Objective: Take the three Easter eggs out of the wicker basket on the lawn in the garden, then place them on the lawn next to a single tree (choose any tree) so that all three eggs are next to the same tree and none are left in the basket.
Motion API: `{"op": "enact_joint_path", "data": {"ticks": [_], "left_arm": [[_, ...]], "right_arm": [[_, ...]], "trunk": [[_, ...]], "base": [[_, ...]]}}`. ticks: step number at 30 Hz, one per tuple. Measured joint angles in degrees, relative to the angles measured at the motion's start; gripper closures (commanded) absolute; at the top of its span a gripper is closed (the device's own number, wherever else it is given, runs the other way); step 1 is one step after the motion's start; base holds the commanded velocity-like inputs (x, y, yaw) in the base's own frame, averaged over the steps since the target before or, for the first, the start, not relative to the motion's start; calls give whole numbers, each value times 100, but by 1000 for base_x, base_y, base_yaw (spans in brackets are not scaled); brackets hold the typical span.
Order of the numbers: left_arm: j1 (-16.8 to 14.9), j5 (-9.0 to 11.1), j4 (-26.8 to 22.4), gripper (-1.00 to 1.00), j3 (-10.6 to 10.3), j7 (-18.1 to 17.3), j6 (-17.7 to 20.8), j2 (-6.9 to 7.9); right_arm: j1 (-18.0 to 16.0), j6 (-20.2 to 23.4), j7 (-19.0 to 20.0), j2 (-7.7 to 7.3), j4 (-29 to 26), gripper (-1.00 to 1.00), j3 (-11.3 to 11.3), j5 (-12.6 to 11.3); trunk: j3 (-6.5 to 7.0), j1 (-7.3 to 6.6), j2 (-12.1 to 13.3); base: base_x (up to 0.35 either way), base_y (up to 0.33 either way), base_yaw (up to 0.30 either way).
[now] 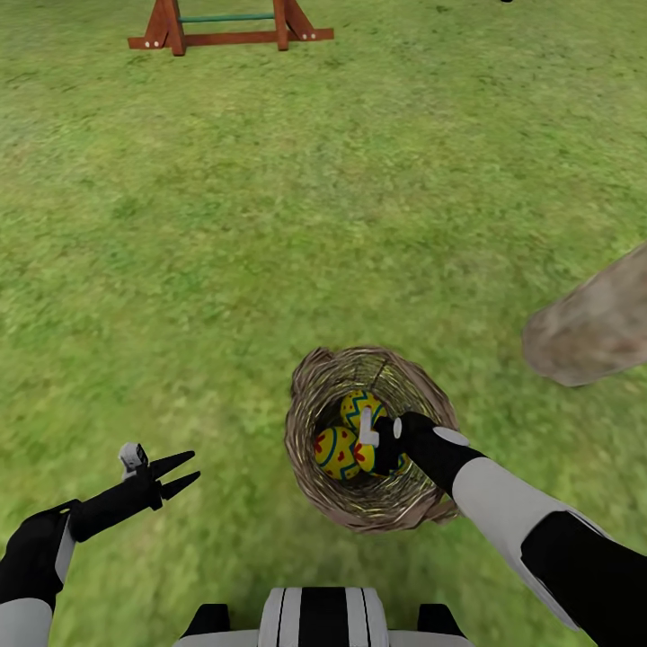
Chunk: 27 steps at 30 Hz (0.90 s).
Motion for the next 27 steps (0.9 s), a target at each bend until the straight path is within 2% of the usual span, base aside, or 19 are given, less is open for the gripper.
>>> {"op": "enact_joint_path", "data": {"ticks": [14, 16, 27], "left_arm": [[-1, 26, -6, -100, 29, -8, 0, 15], [0, 35, -13, -100, 12, -9, 0, 23], [0, 36, -10, -100, 9, -9, 0, 26]], "right_arm": [[2, 92, 6, 0, -39, 100, 5, -30], [1, 80, -12, -5, 43, 100, -5, 118], [1, 81, -37, -4, 36, 100, -14, 109]], "trunk": [[0, 1, 0], [35, -42, 79], [232, -284, 520]], "base": [[0, 0, 0], [0, 0, 0], [0, 0, 0]]}}
